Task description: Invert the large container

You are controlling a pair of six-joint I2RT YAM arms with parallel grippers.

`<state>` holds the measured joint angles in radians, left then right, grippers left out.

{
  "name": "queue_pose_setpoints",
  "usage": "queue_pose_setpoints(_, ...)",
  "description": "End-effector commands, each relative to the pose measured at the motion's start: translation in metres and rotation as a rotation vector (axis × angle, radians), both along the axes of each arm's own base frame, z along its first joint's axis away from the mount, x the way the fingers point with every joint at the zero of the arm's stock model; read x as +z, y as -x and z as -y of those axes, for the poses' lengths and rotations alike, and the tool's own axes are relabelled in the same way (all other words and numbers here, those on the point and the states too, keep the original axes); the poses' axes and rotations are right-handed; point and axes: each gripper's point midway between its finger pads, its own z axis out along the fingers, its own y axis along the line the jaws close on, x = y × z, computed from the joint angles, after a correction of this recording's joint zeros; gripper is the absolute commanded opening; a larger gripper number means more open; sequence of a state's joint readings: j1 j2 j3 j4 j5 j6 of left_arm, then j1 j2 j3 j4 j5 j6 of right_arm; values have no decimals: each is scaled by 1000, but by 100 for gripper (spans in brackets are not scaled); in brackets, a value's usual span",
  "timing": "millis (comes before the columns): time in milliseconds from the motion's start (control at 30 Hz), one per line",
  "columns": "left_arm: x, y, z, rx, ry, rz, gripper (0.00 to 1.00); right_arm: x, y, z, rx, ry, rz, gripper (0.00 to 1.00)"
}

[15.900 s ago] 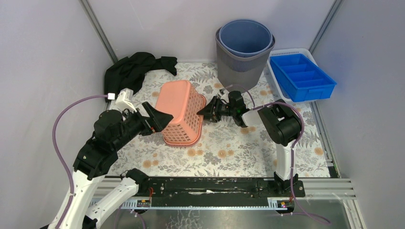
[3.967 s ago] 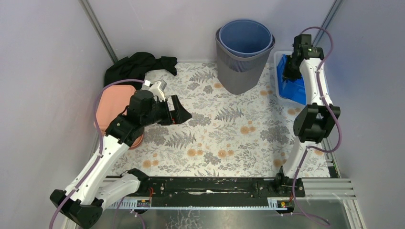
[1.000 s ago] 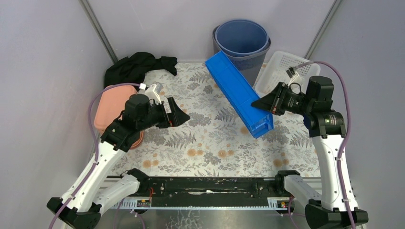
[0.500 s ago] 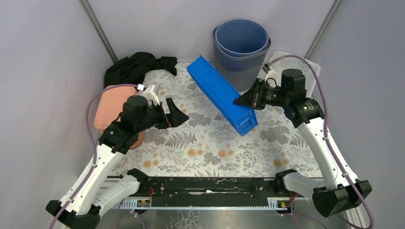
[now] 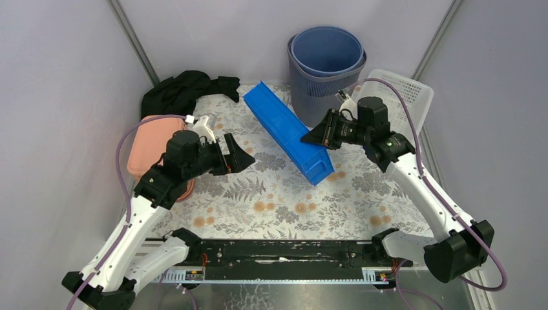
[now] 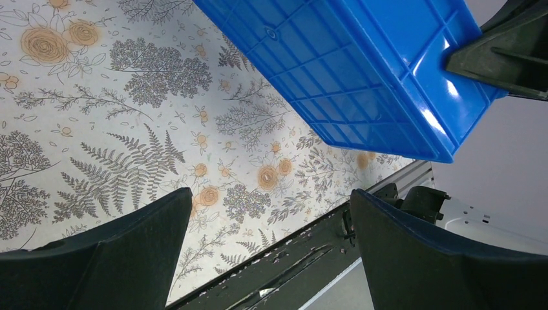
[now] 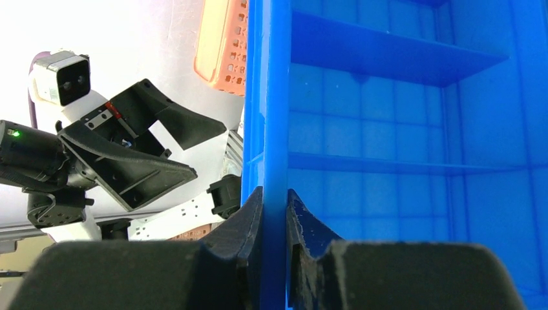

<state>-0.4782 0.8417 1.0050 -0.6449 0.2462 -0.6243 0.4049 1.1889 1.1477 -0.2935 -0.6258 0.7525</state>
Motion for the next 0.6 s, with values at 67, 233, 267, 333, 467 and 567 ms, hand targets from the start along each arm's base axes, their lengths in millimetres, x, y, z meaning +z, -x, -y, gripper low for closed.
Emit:
queue_pose_setpoints(67,0,-1,0,7,1,13,100,39,-8,-16,17,-91,177,0)
queue_pose_setpoints(233,-1,-2,0,7,0,7,100,36,-8,-18,21,-84,173,0)
queue_pose_setpoints(267,-1,-2,0,8,0,9,100,35,-8,-19,23,-83,173,0)
queue_pose_setpoints(333,-3,-2,0,9,-1,8,100,32,-7,-19,23,-80,170,0)
queue_pose_setpoints(467,-4,-2,0,8,-3,4,100,27,-7,-21,27,-80,163,0)
queue_pose_setpoints(567,-5,-3,0,10,-3,1,100,23,-6,-23,31,-78,158,0)
